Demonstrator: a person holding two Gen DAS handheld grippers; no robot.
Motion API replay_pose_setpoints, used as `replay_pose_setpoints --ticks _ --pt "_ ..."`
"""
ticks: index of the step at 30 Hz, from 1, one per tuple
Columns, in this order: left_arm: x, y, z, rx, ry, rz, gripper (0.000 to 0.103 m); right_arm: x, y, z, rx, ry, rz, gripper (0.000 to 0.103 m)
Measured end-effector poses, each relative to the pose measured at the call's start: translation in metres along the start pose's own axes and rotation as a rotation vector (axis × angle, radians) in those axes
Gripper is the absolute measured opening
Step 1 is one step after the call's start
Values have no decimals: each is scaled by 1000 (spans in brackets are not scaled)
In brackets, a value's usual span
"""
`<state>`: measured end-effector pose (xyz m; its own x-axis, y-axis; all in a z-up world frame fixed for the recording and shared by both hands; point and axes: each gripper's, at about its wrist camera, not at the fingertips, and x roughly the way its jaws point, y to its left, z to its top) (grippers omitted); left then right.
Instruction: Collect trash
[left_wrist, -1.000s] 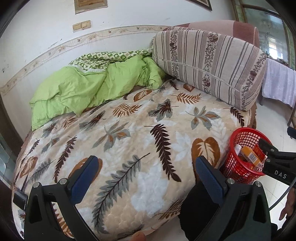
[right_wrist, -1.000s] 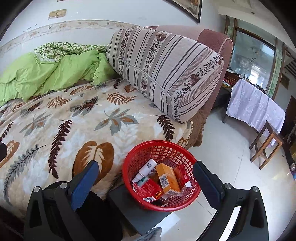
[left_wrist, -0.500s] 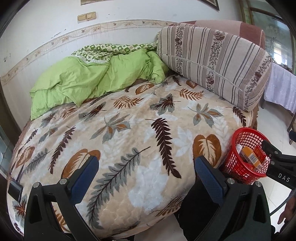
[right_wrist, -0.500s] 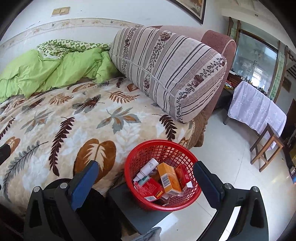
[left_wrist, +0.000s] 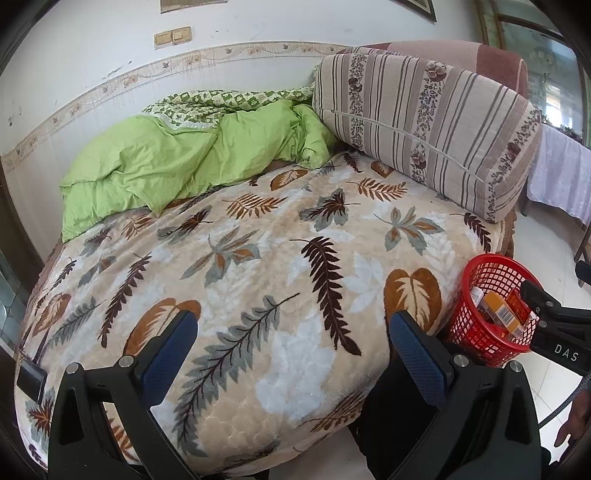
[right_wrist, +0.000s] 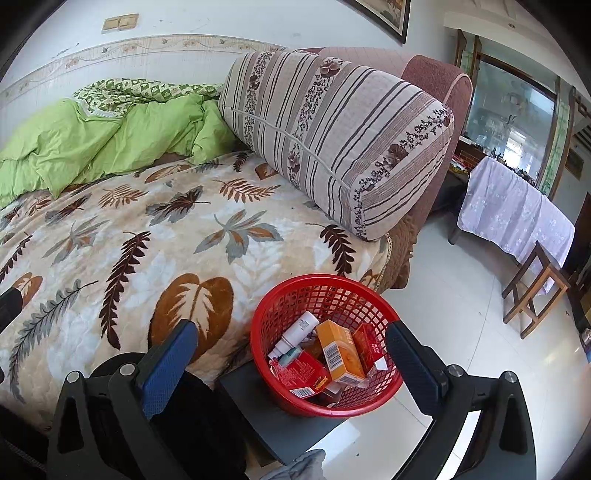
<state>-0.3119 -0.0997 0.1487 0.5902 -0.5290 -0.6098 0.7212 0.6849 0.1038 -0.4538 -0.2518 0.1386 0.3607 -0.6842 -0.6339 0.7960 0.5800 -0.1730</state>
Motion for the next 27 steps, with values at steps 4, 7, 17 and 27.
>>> replay_pose_setpoints --ticks 4,7,17,27 --pt "-2 1 1 0 -4 0 103 -1 1 -1 0 3 -1 102" --pt "-3 1 1 1 -4 -2 103 -1 2 -1 -3 3 1 102" --pt "-4 2 1 2 -8 1 103 -1 2 -1 -3 4 1 102" --pt "-6 2 2 0 -11 2 103 -3 4 -3 -2 0 1 102"
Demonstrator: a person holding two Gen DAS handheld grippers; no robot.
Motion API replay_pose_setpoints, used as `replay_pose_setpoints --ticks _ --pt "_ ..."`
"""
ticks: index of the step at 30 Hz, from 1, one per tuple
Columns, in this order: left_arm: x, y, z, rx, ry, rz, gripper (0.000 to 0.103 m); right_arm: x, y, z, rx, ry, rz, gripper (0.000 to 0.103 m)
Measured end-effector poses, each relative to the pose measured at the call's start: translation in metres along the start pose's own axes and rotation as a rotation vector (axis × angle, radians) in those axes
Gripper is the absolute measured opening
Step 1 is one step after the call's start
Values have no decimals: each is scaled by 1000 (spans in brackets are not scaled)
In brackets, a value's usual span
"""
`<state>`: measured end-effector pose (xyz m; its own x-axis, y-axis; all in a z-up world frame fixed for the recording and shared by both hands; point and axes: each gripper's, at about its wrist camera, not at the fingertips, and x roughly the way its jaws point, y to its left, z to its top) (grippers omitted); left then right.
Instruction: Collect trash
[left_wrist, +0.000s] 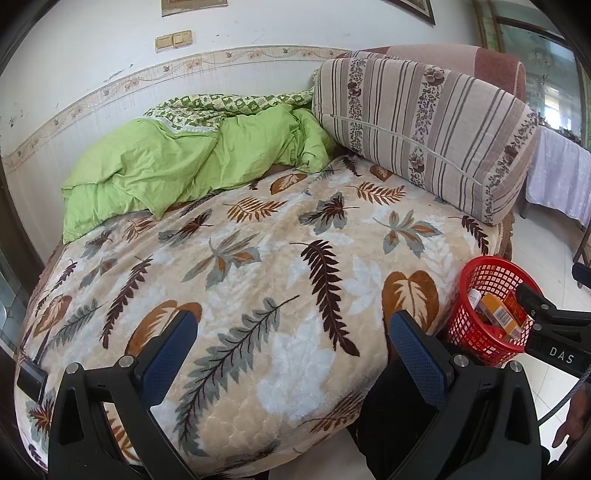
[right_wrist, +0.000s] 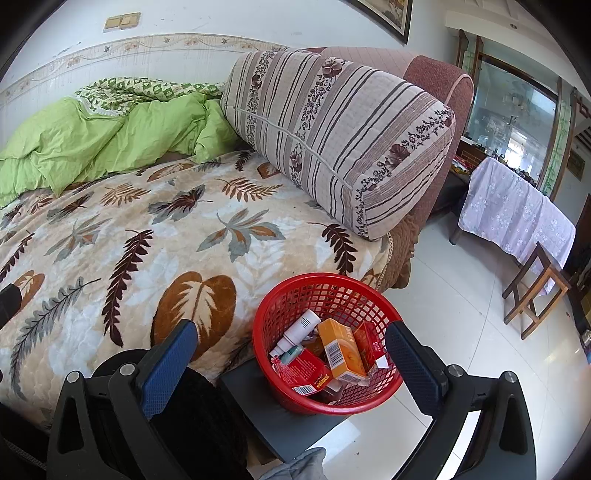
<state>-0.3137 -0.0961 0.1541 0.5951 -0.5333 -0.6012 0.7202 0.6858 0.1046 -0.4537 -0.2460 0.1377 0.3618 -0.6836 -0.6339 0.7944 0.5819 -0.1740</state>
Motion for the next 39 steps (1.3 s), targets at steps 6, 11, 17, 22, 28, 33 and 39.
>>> replay_pose_setpoints --ticks 6,11,17,22,28,33,39 --pt "0 0 0 1 0 3 103 -2 1 -1 1 -2 0 102" --pt "-1 0 -1 0 -1 2 103 -4 1 -1 -1 -5 2 102" --pt "-1 0 -1 1 -2 0 103 -6 2 -1 -4 -7 7 102" --pt "-2 0 -1 0 -3 0 103 -5 2 0 -7 -7 9 102" --pt "-1 1 -1 -4 1 -3 103 -6 3 0 -18 -10 11 102" --pt "-1 4 2 -23 15 -13 103 -2 6 2 -28 -5 13 102" --pt "21 33 -1 -110 71 -10 103 8 26 24 -94 9 56 102"
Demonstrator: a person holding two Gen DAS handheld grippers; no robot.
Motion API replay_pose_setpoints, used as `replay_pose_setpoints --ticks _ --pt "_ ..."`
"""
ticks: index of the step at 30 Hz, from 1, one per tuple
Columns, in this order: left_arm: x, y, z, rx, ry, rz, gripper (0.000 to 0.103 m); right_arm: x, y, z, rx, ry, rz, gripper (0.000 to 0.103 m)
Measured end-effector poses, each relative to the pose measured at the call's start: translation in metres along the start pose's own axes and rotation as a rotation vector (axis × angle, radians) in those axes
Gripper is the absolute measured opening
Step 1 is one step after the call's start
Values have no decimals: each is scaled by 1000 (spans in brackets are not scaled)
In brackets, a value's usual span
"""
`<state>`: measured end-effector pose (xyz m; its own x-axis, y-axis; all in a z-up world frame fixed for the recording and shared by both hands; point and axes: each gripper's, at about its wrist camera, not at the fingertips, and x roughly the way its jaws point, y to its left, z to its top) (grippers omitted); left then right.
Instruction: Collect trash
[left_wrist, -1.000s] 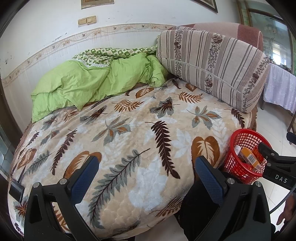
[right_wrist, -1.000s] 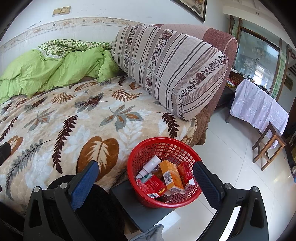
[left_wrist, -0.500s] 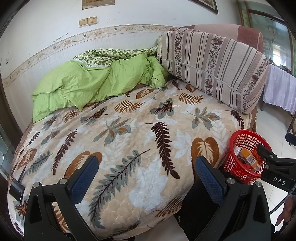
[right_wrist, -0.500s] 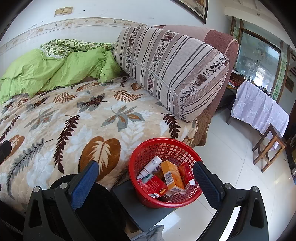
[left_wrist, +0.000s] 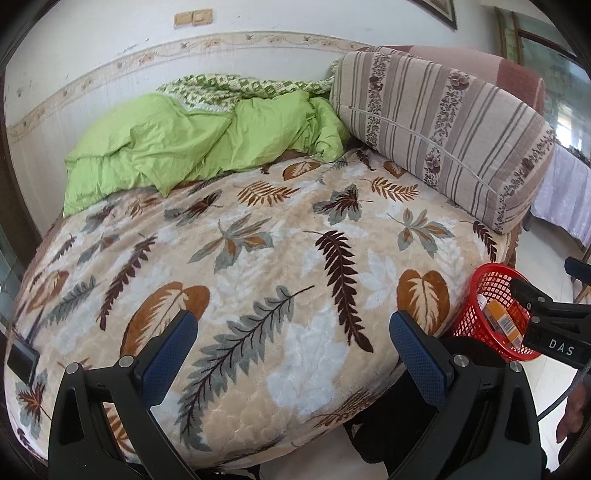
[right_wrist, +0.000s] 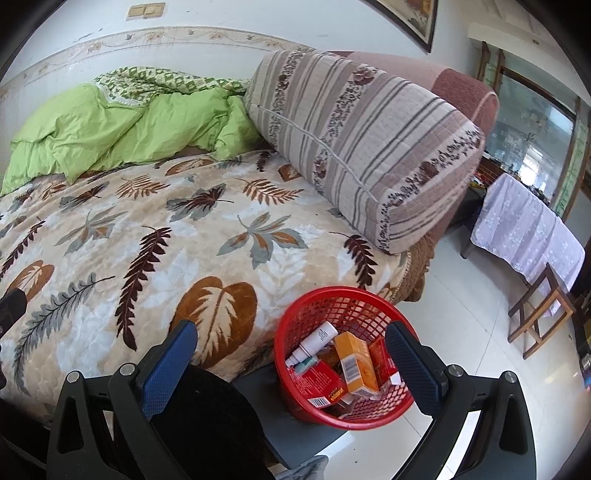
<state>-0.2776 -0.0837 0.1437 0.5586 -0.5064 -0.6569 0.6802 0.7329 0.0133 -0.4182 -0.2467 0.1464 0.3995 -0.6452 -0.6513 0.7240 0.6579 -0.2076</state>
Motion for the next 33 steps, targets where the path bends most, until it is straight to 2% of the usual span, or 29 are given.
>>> replay_pose_setpoints --ticks 3,8,12,16,18,21,24,25,27,29,33 --pt "18 35 1 -89 41 57 103 12 25 30 -61 19 63 102" --pt "49 95 3 -194 111 238 103 47 88 67 -146 41 185 102" --pt "85 141 2 -276 213 309 103 97 158 79 -200 138 278 102" --pt "134 173 2 -289 306 340 103 148 224 84 -232 226 348 102" --pt "156 181 -2 -295 331 319 103 171 247 84 -204 259 371 102" --pt "180 196 -1 -368 326 274 103 194 271 81 -186 241 391 102" --pt "201 202 0 -352 324 326 103 216 281 71 -149 221 422 102" --pt "204 204 0 -358 308 327 103 214 281 69 -148 182 421 102" --pt "204 205 0 -375 274 339 103 207 281 68 -148 168 402 102" --pt "207 204 1 -366 275 356 103 207 283 66 -156 148 392 102" --pt "203 206 -2 -360 258 333 103 211 279 68 -137 154 415 102"
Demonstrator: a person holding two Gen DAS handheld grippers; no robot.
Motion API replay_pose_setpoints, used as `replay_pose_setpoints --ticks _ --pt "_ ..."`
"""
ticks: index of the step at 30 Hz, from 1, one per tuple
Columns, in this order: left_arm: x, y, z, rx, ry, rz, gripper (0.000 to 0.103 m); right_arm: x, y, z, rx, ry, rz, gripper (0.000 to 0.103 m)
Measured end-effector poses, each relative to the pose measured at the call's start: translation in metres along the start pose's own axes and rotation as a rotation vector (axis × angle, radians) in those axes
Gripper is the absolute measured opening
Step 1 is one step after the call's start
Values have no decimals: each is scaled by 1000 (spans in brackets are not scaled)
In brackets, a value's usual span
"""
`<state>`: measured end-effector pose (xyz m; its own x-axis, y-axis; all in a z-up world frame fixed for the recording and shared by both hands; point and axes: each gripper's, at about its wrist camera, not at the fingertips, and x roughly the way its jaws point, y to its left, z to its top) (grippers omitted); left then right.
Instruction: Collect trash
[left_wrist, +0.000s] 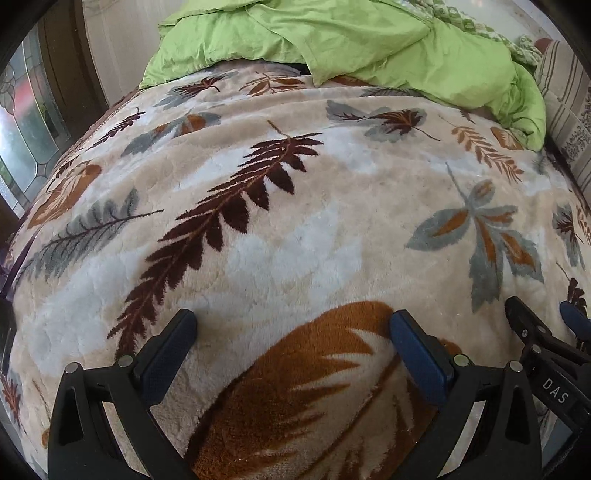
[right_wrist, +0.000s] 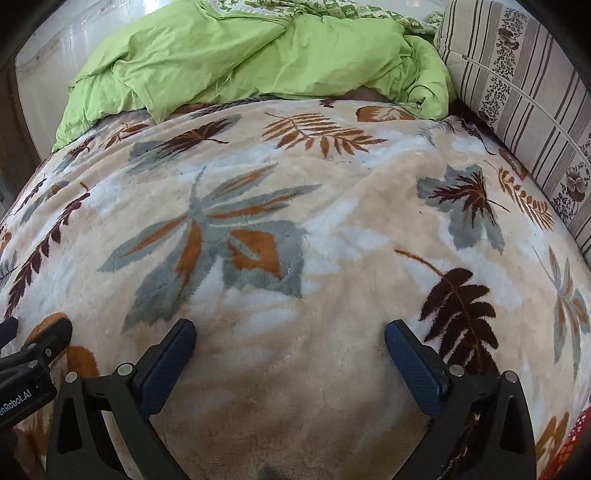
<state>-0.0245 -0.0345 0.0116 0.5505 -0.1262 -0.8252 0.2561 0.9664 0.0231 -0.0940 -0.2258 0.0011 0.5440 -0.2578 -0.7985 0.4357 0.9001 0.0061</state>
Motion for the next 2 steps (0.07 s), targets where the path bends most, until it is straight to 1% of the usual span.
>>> replay_pose_setpoints --ticks 2 --pt "1 2 0 -13 -2 -9 103 1 1 1 -6 1 -6 102"
